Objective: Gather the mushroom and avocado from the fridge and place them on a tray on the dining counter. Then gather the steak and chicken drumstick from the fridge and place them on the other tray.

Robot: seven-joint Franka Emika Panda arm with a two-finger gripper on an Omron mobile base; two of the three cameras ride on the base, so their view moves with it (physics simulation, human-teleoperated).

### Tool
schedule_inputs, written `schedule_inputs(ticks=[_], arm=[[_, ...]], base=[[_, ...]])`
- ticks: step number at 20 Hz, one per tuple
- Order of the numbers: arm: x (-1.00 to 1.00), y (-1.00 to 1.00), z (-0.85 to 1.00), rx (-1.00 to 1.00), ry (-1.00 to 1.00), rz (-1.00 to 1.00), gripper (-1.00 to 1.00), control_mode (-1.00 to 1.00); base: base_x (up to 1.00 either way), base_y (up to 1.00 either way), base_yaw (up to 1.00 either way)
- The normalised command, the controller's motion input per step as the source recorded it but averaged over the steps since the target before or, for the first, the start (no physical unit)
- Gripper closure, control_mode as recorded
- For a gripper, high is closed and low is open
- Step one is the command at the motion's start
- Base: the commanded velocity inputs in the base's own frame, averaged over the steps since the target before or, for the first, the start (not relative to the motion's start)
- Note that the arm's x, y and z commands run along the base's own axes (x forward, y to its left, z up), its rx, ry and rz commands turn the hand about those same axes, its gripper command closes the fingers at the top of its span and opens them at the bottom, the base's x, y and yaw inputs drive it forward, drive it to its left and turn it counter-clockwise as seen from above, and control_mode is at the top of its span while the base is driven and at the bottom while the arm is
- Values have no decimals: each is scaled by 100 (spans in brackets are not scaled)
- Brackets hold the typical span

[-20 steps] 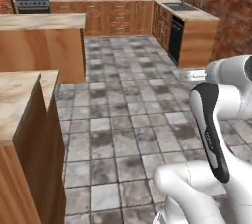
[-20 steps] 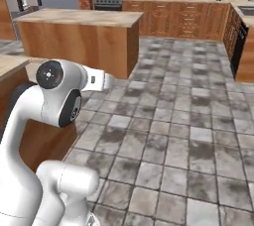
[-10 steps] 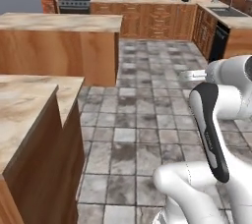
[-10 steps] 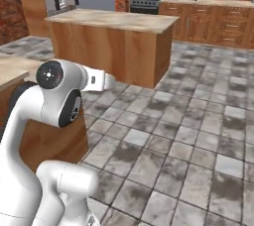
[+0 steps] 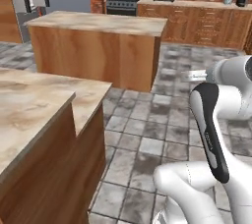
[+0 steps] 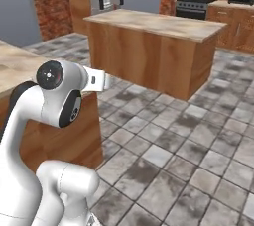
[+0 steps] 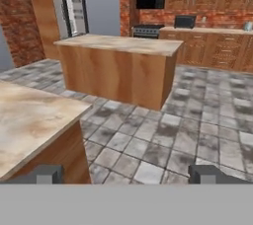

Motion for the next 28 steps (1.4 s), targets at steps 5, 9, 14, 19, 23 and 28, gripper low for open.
schedule_inputs(ticks=[5, 9, 14, 19, 23, 28], arm=[[0, 0, 0, 0, 0, 0, -100, 100], [0, 0, 0, 0, 0, 0, -100, 100], [0, 0, 0, 0, 0, 0, -100, 100], [0, 0, 0, 0, 0, 0, -100, 100], [0, 0, 0, 0, 0, 0, -100, 100], [0, 0, 0, 0, 0, 0, -100, 100]], base=[[52, -35, 42], [46, -35, 43], [35, -39, 43], [20, -53, 41], [13, -64, 37], [13, -91, 27]])
